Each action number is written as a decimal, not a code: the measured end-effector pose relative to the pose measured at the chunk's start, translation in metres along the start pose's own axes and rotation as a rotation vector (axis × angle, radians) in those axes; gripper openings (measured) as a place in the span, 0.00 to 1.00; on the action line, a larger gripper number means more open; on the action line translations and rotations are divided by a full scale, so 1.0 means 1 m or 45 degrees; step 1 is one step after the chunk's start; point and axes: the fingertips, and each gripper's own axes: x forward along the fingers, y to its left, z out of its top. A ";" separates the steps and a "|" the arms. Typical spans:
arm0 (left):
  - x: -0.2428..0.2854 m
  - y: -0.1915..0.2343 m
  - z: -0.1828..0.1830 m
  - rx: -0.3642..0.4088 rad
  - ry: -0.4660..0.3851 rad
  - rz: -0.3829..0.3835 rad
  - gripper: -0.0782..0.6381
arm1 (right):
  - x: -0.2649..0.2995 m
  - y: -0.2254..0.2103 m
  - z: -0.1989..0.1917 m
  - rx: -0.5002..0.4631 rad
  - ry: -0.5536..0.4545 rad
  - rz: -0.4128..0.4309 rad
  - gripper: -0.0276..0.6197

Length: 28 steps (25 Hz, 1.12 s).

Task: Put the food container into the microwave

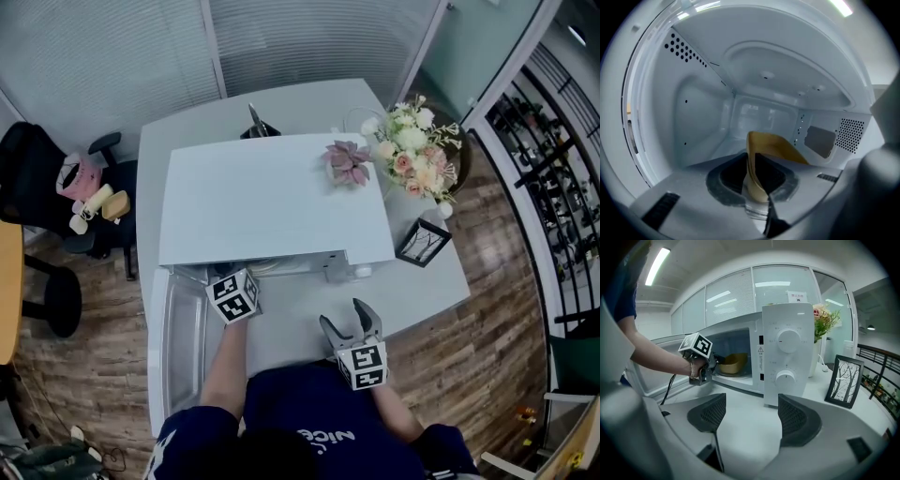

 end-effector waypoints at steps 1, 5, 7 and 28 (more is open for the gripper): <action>0.001 -0.001 0.000 -0.001 -0.001 -0.010 0.17 | 0.000 -0.001 0.000 -0.002 -0.002 -0.003 0.58; 0.003 -0.004 -0.002 -0.001 0.024 -0.056 0.34 | 0.001 0.000 0.000 -0.008 -0.005 -0.002 0.58; 0.003 -0.006 -0.002 -0.001 0.032 -0.078 0.43 | 0.001 0.000 0.001 -0.006 0.001 -0.002 0.58; -0.090 -0.046 -0.007 0.176 -0.054 -0.300 0.64 | 0.001 0.014 0.010 -0.023 -0.068 0.076 0.58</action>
